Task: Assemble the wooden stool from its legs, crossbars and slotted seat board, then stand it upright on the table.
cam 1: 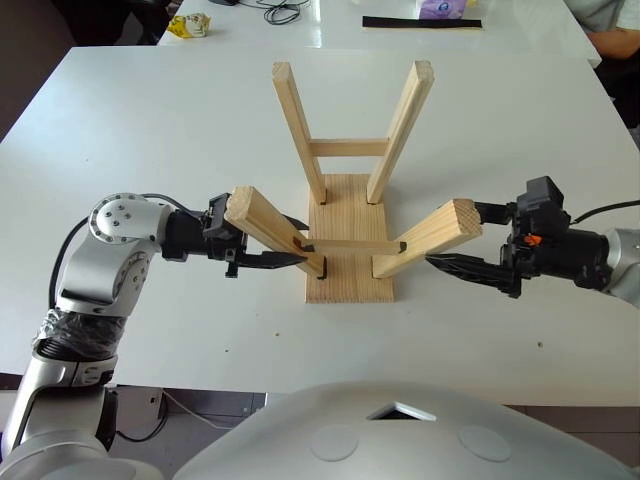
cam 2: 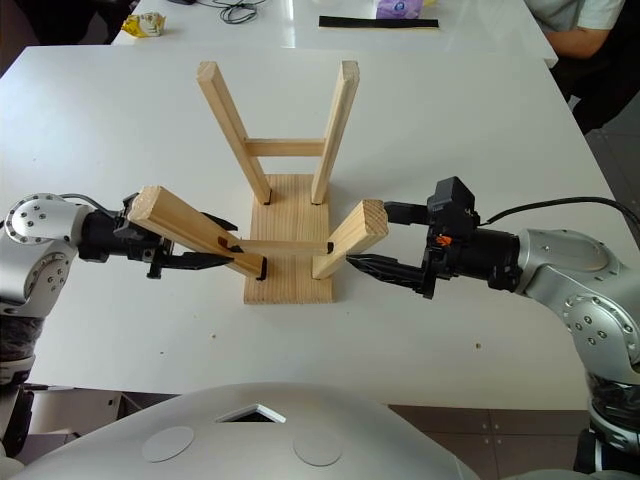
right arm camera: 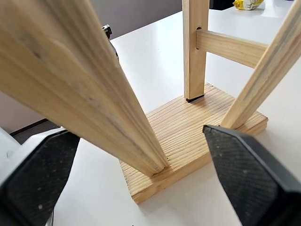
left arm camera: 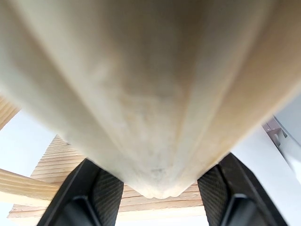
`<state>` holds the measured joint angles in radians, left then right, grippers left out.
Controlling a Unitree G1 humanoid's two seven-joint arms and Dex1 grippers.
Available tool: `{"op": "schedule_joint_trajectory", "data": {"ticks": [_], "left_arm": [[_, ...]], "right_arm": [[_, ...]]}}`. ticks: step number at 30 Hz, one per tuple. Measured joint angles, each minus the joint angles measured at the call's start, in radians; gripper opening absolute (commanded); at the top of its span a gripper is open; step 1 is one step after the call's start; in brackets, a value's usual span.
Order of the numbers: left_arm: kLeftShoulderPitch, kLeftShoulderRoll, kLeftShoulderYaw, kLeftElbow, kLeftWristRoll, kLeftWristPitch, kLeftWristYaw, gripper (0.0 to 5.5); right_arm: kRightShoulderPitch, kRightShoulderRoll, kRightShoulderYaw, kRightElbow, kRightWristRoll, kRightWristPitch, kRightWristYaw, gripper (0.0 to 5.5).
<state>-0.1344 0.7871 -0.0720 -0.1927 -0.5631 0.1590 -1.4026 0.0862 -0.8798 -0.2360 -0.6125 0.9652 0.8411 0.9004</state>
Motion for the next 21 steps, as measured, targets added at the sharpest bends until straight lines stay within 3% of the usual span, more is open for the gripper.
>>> {"op": "schedule_joint_trajectory", "data": {"ticks": [11,21], "left_arm": [[-0.004,0.012,-0.040,0.009,0.028,-0.107,-0.016,2.05],[-0.125,0.018,-0.136,0.013,0.052,-0.040,0.018,2.05]], "right_arm": [[-0.066,-0.006,0.080,0.020,-0.043,-0.016,0.020,4.70],[-0.135,0.024,0.135,0.015,-0.044,-0.016,-0.008,4.70]]}}
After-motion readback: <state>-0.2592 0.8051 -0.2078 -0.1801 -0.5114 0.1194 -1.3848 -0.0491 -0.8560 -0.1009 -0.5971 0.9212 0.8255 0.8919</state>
